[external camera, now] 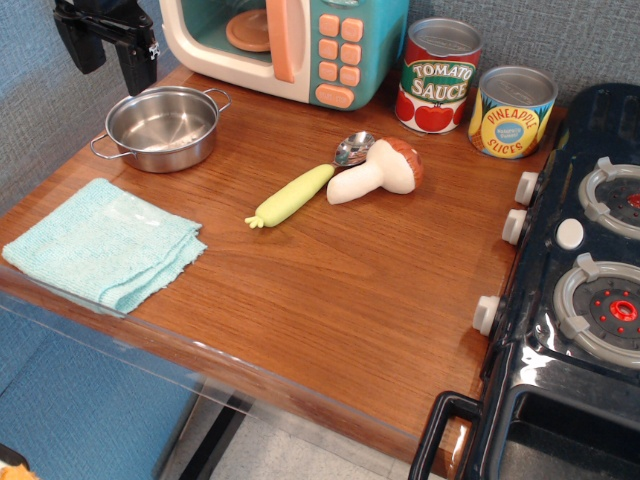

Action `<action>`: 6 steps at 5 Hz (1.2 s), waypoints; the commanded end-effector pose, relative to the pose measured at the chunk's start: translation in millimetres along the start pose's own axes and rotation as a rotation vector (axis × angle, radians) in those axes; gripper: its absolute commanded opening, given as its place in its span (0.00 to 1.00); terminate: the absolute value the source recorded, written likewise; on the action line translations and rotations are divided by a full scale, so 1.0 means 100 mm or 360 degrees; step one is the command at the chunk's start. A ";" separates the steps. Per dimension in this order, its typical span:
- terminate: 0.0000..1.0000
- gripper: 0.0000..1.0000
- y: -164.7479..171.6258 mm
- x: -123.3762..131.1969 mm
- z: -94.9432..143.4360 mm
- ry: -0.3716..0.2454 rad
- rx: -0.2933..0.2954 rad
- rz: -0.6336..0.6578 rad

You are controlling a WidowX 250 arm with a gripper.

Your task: Move the spoon so its almost touching the pot.

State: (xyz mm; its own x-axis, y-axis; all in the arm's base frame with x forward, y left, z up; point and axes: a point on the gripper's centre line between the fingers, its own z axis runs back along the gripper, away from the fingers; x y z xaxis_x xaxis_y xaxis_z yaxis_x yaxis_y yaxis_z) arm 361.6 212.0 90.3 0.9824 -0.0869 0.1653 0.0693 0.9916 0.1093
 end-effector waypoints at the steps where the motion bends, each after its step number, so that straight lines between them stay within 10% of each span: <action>1: 0.00 1.00 0.00 0.00 0.00 0.0000 0.0000 0.0000; 4: 0.00 1.00 -1.18 0.00 0.12 -0.0082 -0.0073 -0.0346; 6: 0.00 1.00 -1.51 -0.12 -0.22 0.0047 -0.0040 -0.0390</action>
State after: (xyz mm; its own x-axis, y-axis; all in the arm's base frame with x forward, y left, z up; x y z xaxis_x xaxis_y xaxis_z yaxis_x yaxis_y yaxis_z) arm 343.0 63.8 36.2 0.9454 -0.3175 0.0739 0.3099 0.9456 0.0990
